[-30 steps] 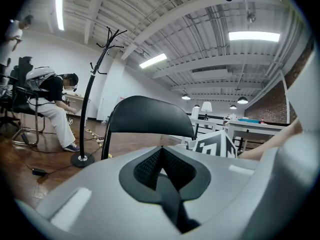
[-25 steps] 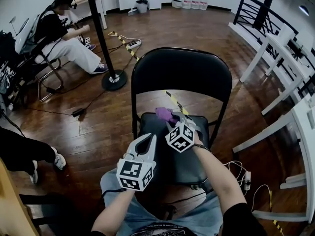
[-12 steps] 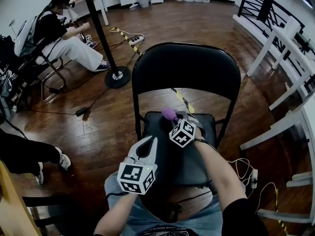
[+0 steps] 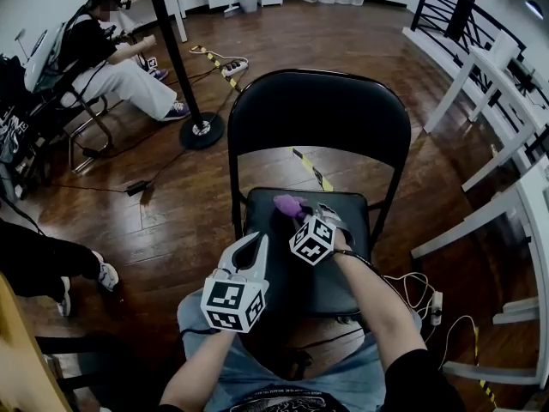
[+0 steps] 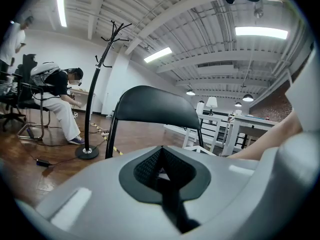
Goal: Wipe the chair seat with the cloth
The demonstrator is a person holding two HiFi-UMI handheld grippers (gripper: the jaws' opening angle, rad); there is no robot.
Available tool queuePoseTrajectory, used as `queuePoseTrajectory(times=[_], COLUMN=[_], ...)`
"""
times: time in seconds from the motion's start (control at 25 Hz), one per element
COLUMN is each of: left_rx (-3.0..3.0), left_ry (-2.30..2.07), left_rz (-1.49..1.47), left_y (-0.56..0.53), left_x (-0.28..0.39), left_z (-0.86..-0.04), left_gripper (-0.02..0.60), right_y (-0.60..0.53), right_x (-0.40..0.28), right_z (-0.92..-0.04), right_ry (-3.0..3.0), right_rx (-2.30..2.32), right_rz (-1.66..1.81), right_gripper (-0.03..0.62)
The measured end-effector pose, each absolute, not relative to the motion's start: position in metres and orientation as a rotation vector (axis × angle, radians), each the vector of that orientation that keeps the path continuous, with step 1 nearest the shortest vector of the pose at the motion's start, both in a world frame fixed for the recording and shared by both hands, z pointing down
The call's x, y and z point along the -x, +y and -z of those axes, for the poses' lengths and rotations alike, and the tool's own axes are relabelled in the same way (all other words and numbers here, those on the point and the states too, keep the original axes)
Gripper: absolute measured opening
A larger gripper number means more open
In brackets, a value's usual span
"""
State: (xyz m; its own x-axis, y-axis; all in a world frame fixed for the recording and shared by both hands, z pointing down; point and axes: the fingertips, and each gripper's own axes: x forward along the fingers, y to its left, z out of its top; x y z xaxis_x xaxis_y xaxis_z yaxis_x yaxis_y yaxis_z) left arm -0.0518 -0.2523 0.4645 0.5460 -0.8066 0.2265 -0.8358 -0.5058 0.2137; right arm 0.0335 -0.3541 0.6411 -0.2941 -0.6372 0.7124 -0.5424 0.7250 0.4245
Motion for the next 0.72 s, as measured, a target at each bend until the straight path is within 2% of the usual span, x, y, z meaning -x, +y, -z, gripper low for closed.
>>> queuePoseTrajectory(times=[0.72], left_rx=[-2.536], left_ry=[-1.344], left_rz=[-0.127], left_y=[-0.214], left_x=[0.040], left_z=[-0.459], left_gripper=[0.003], right_y=[-0.226], right_x=[-0.012], right_z=[-0.636], right_ry=[-2.058], right_rx=[-0.898], right_rz=[0.040], right_gripper=[0.087])
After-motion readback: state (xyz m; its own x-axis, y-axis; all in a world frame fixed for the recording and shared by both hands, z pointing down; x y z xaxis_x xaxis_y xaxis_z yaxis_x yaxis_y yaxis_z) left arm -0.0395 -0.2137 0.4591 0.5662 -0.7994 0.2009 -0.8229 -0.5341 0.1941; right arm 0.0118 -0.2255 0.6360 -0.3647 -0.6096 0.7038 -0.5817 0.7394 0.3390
